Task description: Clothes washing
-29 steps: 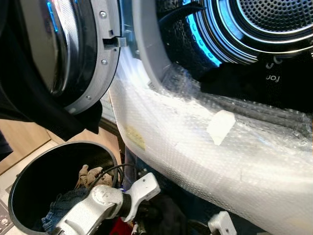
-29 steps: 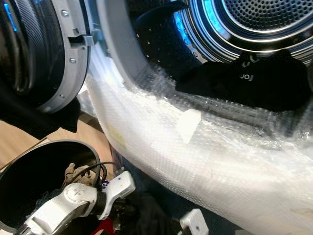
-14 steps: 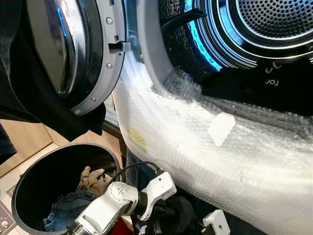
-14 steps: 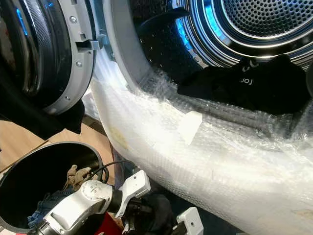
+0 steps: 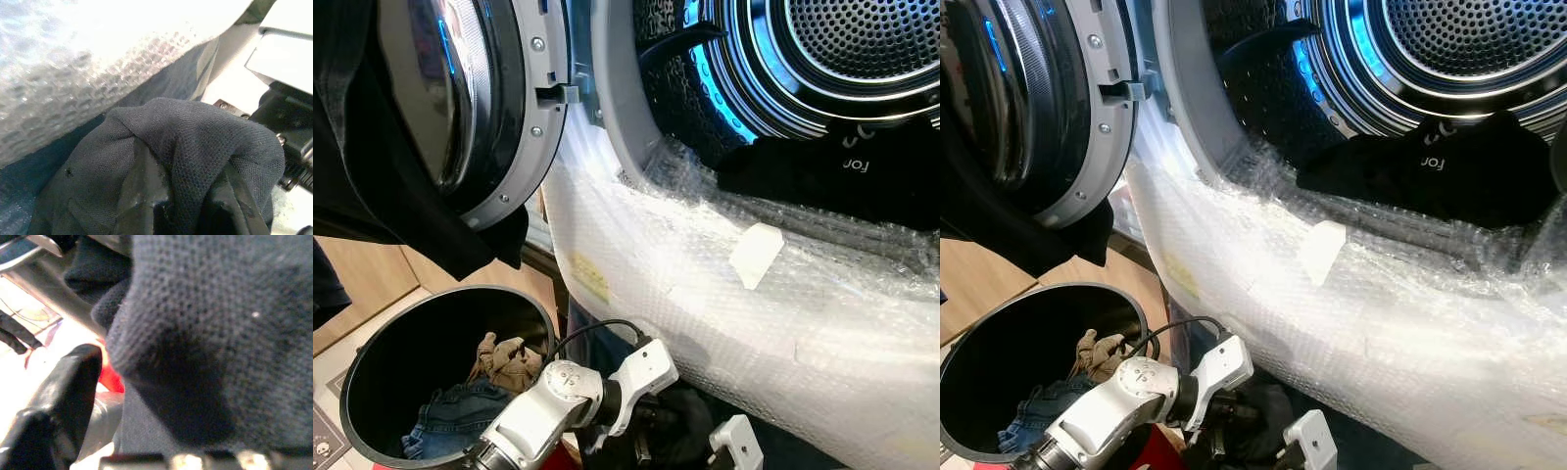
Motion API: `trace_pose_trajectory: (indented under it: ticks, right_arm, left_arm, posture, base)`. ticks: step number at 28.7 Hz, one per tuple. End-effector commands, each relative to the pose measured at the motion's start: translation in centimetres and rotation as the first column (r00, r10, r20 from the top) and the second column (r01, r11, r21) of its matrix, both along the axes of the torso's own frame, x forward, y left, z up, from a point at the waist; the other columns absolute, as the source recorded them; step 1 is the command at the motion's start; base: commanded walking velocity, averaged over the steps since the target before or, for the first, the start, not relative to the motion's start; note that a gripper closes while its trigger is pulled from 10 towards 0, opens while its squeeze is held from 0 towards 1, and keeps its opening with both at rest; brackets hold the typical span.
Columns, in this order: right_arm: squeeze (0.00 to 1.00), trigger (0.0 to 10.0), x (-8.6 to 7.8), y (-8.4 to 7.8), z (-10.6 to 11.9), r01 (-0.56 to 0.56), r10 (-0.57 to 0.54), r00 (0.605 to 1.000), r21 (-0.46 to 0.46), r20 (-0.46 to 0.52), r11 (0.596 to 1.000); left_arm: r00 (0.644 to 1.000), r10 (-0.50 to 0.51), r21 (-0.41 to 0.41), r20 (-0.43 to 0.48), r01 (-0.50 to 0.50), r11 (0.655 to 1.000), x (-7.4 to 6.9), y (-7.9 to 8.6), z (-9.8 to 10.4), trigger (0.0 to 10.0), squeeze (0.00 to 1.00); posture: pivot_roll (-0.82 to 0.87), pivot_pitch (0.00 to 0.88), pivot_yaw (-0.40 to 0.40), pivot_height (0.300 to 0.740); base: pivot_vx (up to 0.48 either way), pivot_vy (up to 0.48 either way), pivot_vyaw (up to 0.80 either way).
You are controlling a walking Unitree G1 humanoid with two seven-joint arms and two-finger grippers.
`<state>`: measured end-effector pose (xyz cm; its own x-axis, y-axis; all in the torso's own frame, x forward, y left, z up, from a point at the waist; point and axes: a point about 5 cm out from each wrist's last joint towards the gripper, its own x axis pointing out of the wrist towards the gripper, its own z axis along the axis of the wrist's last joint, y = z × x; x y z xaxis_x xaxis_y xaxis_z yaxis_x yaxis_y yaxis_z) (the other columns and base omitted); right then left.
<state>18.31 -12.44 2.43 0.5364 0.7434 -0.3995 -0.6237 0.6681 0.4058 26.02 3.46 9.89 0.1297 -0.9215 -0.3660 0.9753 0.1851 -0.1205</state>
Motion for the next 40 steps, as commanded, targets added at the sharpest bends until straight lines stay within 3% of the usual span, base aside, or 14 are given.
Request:
trace_pose_trajectory:
  ticks: [1,5,13,14,16,17,19,24,35,40]
  right_arm:
    - [0.00,10.0,0.9,-0.2,-0.5,0.072,-0.072,0.997,-0.046,0.001,0.996]
    - [0.00,10.0,1.7,-0.7,-0.6,0.151,-0.150,0.988,-0.056,0.019,0.987]
    - [0.00,10.0,1.4,-2.2,-1.4,0.150,-0.148,0.989,-0.100,0.024,0.984]
    - [0.00,7.2,1.4,-2.5,-1.6,0.154,-0.152,0.988,-0.112,0.029,0.982]
    - [0.00,7.2,1.4,-2.6,-1.7,0.154,-0.151,0.988,-0.118,0.033,0.981]
    - [0.00,0.0,1.4,-2.7,-1.6,0.136,-0.131,0.990,-0.123,0.047,0.983]
    - [0.00,0.0,1.1,-2.9,-1.5,0.087,-0.077,0.994,-0.142,0.071,0.986]
    - [0.00,0.0,2.0,-3.2,-1.0,0.113,-0.103,0.990,-0.108,0.093,0.988]
    - [0.00,0.0,2.9,-2.0,-0.1,0.092,-0.087,0.987,-0.032,0.134,0.995]
    - [0.00,0.0,2.7,-2.0,-0.3,0.075,-0.070,0.989,-0.032,0.127,0.997]
  left_arm:
    - [0.998,-0.039,-0.085,0.041,0.042,0.996,0.1,-1.6,1.8,0.0,0.00]
    - [0.998,-0.055,-0.082,0.041,0.058,0.995,-0.3,-1.7,1.8,0.0,0.00]
    - [0.999,-0.026,-0.086,0.040,0.029,0.996,-0.1,-1.6,1.7,0.0,0.00]
    - [0.999,-0.023,-0.091,0.042,0.027,0.996,-0.1,-1.6,1.8,0.0,0.00]
    - [0.999,-0.023,-0.091,0.043,0.027,0.995,0.0,-1.6,1.9,0.0,0.00]
    - [0.999,-0.024,-0.092,0.045,0.028,0.995,0.0,-1.7,2.0,0.0,0.00]
    - [0.999,-0.026,-0.092,0.048,0.030,0.995,0.0,-1.7,2.1,0.0,0.00]
    - [0.998,-0.030,-0.101,0.047,0.034,0.994,0.0,-2.0,2.3,0.0,0.00]
    - [0.998,0.005,-0.131,0.056,0.002,0.991,0.5,-2.0,3.1,0.0,0.00]
    - [0.998,0.006,-0.102,0.070,0.001,0.995,0.6,-1.3,3.0,0.0,0.00]
  posture:
    - [-0.08,0.000,-0.026,0.740]
    - [-0.08,0.000,-0.025,0.740]
    - [-0.06,0.000,-0.028,0.740]
    - [-0.06,0.000,-0.029,0.740]
    - [-0.06,0.000,-0.029,0.740]
    - [-0.06,0.000,-0.029,0.740]
    - [-0.06,0.000,-0.029,0.740]
    - [-0.06,0.006,-0.029,0.740]
    - [-0.05,0.039,-0.021,0.740]
    - [-0.04,0.041,-0.019,0.740]
  base:
    - [0.000,0.000,0.00]
    - [0.000,0.000,0.00]
    - [0.000,0.000,0.00]
    - [0.000,0.000,0.00]
    - [0.000,0.000,0.00]
    - [0.000,0.000,0.00]
    - [0.000,0.000,0.00]
    - [0.000,0.000,0.00]
    - [0.000,0.000,0.00]
    - [0.000,0.000,0.00]
